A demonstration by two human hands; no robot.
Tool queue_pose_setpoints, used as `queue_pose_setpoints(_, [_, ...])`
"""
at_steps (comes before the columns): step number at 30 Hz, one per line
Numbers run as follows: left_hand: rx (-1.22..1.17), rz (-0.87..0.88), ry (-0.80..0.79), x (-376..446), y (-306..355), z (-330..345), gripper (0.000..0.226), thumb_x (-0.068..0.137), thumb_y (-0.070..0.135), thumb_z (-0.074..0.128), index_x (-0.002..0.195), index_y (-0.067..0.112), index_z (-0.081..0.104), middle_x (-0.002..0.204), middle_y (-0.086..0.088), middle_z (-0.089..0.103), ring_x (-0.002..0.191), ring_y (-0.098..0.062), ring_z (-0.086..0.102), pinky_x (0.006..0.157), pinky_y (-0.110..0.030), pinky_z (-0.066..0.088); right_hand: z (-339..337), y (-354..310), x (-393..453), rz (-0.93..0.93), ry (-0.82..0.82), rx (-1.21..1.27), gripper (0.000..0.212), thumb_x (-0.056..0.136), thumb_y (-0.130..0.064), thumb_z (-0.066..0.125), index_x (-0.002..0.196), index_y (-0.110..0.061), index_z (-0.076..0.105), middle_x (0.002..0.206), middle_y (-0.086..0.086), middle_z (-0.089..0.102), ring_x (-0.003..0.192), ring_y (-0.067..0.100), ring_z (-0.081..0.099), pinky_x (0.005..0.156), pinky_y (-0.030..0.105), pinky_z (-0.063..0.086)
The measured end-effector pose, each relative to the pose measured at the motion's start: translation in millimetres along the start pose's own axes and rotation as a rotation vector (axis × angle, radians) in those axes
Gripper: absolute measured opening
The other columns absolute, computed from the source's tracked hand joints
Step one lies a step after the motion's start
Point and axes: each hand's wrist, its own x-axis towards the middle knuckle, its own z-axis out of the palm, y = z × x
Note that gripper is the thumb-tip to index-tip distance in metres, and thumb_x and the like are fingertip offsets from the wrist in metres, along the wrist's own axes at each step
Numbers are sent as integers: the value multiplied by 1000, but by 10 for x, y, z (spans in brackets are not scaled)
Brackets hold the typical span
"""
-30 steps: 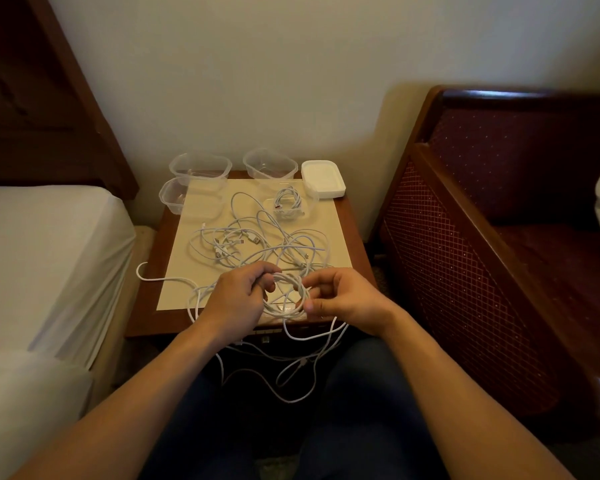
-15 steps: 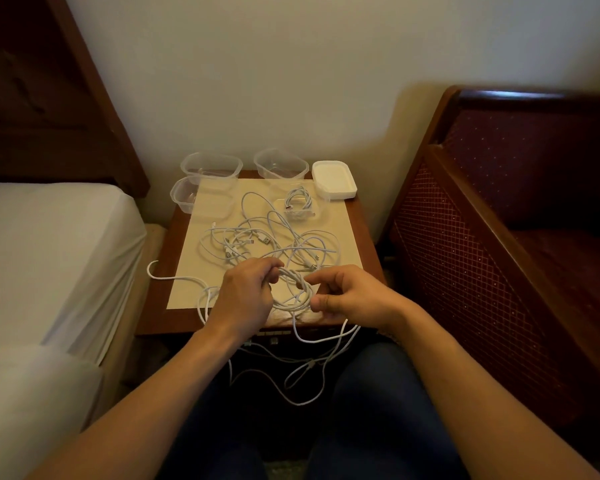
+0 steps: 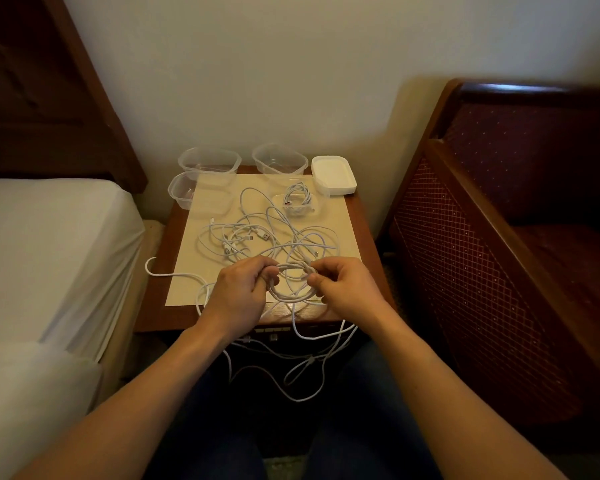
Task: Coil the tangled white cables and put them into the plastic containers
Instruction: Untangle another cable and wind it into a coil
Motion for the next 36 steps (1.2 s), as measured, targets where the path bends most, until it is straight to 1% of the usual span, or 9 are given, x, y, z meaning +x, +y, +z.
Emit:
queue_pose_setpoints(3, [-372,-275,-63,44,102,-8,25,106,14,50,91,10,70,71,3,69,71,-18,64,75,-39,57,2,-33,14,-7,37,54,18,94,-7,69,107,-19,76,82,-2,70,68,11,63,75,40,59])
queue_pose_setpoints(6, [-982,-604,-122,67,213,-10,29,106,12,45,88,2,65,66,-5,60,57,-12,56,59,-27,54,-11,-62,-2,-29,-60,265,18,94,3,65,102,-10,76,83,10,68,70,19,61,65,29,56])
queue_pose_setpoints(9, [-1310,-717,-206,56,173,-57,25,104,13,46,89,2,63,62,-4,55,51,-9,46,54,-25,54,-17,-94,-34,33,-171,481,19,96,5,61,98,-8,74,82,9,68,74,22,61,63,26,55])
queue_pose_setpoints(11, [-1256,-695,-201,74,136,-70,23,100,16,51,87,4,66,64,-4,59,52,-10,45,54,-25,53,-46,-112,-34,96,-214,518,16,97,2,60,103,-4,73,84,9,67,74,20,60,62,25,55])
queue_pose_setpoints(18, [-422,-378,-97,197,27,-76,22,103,18,58,91,12,75,76,-3,74,64,-17,56,63,-34,53,-116,-199,-5,197,-184,486,8,93,-9,72,101,-8,73,86,12,69,69,17,61,66,28,57])
queue_pose_setpoints(23, [-129,-203,-148,300,0,-118,26,102,22,57,82,24,73,76,0,70,71,-15,59,71,-35,48,-88,-215,125,106,-48,179,5,92,-7,71,92,-8,76,80,14,75,67,17,65,63,29,60])
queue_pose_setpoints(25, [-241,-220,-171,392,39,-169,26,103,18,55,84,18,73,78,-6,69,71,-14,56,71,-32,46,-138,-214,169,35,-101,218,6,93,-2,69,95,-4,75,80,13,74,68,16,66,63,28,59])
queue_pose_setpoints(31, [-1390,-507,-499,533,-102,-244,33,74,27,87,92,7,69,72,-3,65,62,-8,61,68,-29,50,-207,-282,271,-89,-387,689,21,87,-9,64,103,2,67,79,8,71,69,18,65,60,26,55])
queue_pose_setpoints(36, [-1418,-631,-410,793,-230,-209,27,92,38,61,95,11,65,75,2,62,60,-6,51,64,-23,47,-116,-423,526,19,-182,651,18,95,-6,63,109,0,72,87,14,73,69,20,64,61,24,58])
